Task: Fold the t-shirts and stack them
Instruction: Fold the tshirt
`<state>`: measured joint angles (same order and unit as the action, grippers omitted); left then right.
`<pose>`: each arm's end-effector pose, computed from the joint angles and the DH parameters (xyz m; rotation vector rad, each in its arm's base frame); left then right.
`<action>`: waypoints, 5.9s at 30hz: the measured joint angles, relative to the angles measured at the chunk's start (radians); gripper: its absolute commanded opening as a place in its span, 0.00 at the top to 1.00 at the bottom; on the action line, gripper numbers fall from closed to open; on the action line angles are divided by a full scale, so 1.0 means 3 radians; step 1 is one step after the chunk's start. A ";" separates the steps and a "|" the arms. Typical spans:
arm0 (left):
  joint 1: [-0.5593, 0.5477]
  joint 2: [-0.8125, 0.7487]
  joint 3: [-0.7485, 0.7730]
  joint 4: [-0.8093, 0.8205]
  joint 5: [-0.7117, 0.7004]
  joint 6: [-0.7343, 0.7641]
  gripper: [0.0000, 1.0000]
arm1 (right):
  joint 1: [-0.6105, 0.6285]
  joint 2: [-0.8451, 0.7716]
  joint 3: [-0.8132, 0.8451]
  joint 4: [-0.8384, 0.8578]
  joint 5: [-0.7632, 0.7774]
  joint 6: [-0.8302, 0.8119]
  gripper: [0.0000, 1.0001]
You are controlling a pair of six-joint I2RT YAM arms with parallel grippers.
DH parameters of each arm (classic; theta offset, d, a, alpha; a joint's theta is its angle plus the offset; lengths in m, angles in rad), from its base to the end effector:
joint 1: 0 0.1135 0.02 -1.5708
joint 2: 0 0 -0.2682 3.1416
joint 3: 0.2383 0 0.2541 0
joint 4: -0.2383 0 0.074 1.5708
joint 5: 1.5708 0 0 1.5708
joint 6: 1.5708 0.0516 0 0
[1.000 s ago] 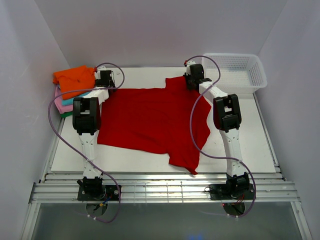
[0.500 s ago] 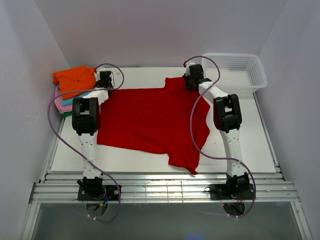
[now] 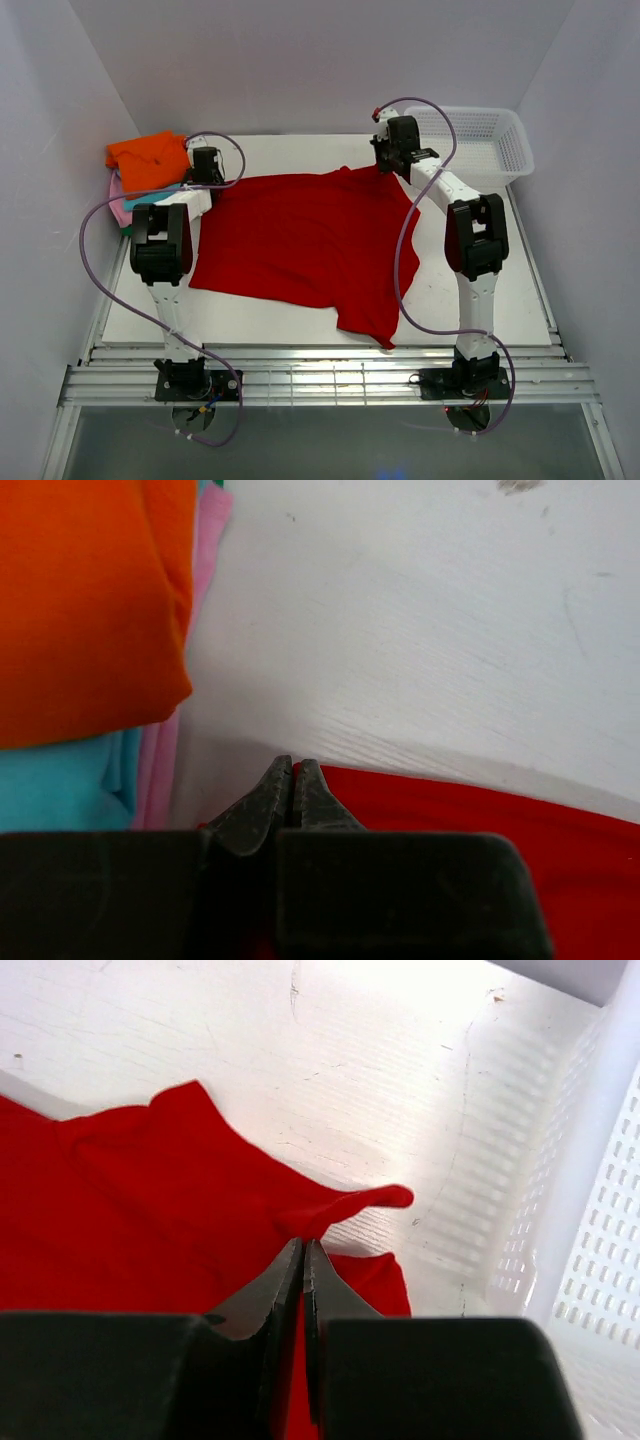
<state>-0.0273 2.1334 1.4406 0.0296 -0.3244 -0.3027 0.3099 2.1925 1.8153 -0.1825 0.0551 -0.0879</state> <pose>0.4885 0.0031 0.1531 -0.4743 2.1478 0.1782 0.5096 0.1602 0.2297 -0.3890 2.0946 0.0723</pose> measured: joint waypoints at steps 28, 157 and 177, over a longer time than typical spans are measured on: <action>0.0000 -0.1211 -0.1371 0.0281 -0.0001 -0.0318 0.93 | 0.0306 -0.1363 -0.1554 -0.0367 0.0098 0.0066 0.92; -0.1888 -0.0203 -0.0413 0.0328 0.0971 -0.0702 1.00 | 0.1334 -0.2084 -0.2506 -0.0023 0.0496 0.0706 0.41; -0.2230 -0.0369 -0.0482 0.0356 0.1052 -0.0832 1.00 | 0.0690 -0.0930 -0.1836 0.0084 0.0394 0.0374 0.83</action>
<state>-0.6964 2.0228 1.2961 0.1364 -0.0090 -0.5522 0.5171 1.9137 1.2644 -0.1574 0.1734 0.0242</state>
